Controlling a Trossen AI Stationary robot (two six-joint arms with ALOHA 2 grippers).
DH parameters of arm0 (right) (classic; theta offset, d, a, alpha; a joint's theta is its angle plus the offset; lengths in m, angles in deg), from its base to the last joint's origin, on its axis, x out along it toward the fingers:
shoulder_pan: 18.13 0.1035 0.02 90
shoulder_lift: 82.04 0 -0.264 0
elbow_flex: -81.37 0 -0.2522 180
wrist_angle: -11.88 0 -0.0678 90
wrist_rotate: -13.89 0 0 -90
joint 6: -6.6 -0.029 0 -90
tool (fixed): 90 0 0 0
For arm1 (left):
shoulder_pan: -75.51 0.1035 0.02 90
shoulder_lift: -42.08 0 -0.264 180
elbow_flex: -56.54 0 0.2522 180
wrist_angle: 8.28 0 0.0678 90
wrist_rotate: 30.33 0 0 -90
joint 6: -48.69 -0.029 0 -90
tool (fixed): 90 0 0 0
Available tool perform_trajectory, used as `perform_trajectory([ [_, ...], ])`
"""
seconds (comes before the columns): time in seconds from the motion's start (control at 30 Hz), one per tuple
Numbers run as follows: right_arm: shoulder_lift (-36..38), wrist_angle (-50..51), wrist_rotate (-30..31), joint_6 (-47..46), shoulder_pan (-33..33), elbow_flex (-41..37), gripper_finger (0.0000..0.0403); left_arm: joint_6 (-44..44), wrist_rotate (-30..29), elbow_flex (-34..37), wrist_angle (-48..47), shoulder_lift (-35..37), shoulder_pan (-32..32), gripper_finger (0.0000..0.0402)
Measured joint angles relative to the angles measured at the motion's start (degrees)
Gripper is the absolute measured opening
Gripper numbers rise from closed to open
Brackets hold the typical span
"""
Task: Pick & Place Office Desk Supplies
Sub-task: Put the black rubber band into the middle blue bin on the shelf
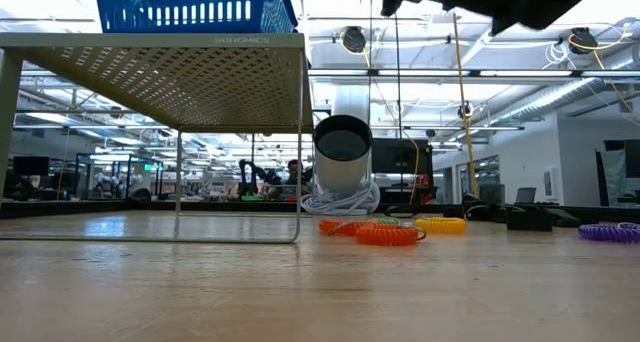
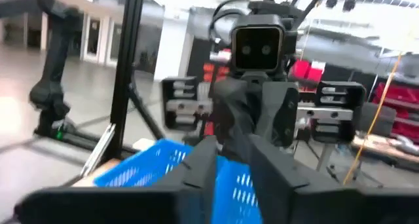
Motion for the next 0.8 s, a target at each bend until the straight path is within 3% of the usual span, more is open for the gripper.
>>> perform_trajectory([
  [0.2,9.6,17.0,0.1,-0.4,0.0,0.1,0.017,2.0,-1.8,-0.1,-14.7,7.0,-0.6,0.0006],
  [0.4,14.9,28.6,0.1,-1.9,0.0,0.1,0.0195,9.3,-7.0,0.0,-33.4,12.3,-1.1,0.0004],
  [0.53,15.6,30.6,0.2,-1.7,0.0,0.0,0.0192,11.6,-9.1,0.1,-38.5,12.2,-0.9,0.0018],
  [0.8,15.3,31.6,0.2,-0.6,0.0,0.0,0.0181,16.3,-11.3,0.1,-36.2,10.8,-0.8,0.0082],
])
